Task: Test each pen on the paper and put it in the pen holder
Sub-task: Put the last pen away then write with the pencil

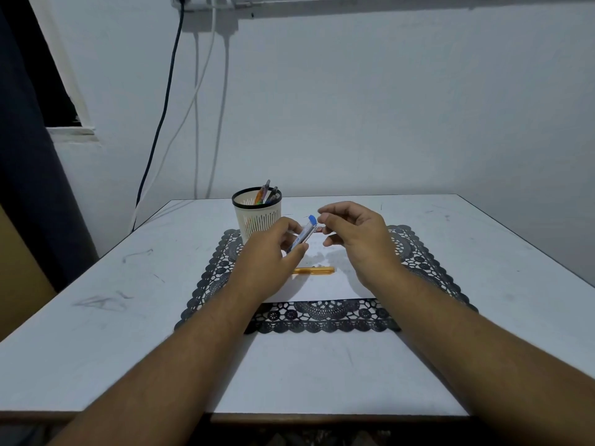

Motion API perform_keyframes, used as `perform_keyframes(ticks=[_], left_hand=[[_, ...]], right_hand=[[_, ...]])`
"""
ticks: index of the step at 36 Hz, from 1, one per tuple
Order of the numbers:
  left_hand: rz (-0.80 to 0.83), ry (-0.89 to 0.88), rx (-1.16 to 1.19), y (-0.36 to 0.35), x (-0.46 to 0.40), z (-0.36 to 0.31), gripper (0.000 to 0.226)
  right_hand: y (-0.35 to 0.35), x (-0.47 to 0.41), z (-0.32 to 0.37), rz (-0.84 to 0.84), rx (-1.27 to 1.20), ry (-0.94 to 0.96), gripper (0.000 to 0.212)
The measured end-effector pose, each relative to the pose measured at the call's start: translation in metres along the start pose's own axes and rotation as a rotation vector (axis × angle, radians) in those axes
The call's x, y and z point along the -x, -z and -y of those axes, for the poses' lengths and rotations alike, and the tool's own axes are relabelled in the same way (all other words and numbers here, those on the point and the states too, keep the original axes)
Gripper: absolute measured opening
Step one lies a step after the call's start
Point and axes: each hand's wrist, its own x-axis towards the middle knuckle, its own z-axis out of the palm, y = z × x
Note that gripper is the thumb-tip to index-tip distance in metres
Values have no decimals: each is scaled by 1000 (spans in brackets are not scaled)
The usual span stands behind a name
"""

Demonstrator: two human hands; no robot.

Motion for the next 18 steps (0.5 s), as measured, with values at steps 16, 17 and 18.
perform_keyframes(ticks=[16,17,18], left_hand=[[3,-34,-88,-1,1,-2,25],[7,-32,-84,-1,1,-2,26],[10,-29,-79,-1,1,-2,28]], right_hand=[[9,-5,14,-62,-163,-2,1],[11,-7,15,-80,-184,-8,1],[13,-8,16,-100,-204,-18,2]])
